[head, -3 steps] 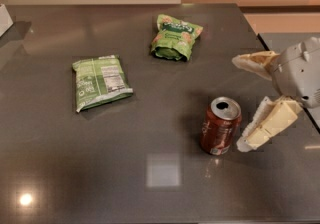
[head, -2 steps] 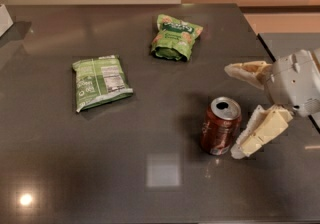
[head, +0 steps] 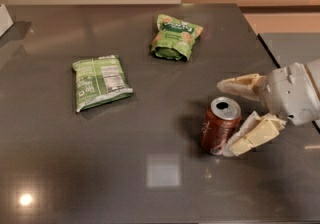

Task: Knock coke can over

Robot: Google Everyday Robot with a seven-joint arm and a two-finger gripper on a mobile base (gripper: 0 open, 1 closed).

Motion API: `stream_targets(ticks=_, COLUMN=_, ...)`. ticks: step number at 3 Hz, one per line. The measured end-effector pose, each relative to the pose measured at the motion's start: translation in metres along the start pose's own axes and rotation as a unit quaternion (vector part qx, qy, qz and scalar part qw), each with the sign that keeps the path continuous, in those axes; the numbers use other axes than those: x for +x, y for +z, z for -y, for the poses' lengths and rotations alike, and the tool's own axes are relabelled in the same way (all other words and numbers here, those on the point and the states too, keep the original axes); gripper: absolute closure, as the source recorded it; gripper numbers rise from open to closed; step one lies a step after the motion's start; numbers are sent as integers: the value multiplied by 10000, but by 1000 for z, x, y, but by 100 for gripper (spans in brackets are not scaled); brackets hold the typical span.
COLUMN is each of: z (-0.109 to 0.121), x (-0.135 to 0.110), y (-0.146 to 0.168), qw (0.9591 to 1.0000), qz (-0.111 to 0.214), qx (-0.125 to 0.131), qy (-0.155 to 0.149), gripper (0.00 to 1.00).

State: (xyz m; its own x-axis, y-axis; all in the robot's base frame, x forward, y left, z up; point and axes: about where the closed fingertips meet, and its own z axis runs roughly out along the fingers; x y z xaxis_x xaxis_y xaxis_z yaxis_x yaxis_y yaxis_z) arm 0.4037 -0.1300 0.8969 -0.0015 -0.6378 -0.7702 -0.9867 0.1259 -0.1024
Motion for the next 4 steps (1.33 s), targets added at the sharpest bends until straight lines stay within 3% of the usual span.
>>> stream_targets(ticks=2, z=1, x=0, y=3, qw=10000, qz=-6, qx=30, qy=70, gripper=64)
stream_targets(ticks=3, z=9, x=-4, y=-11, qw=9988, qz=-443, qx=133, qy=154, gripper=87)
stream_targets(ticks=4, z=18, x=3, y=-26, qw=9929, qz=-1183, qx=80, qy=105, gripper=100)
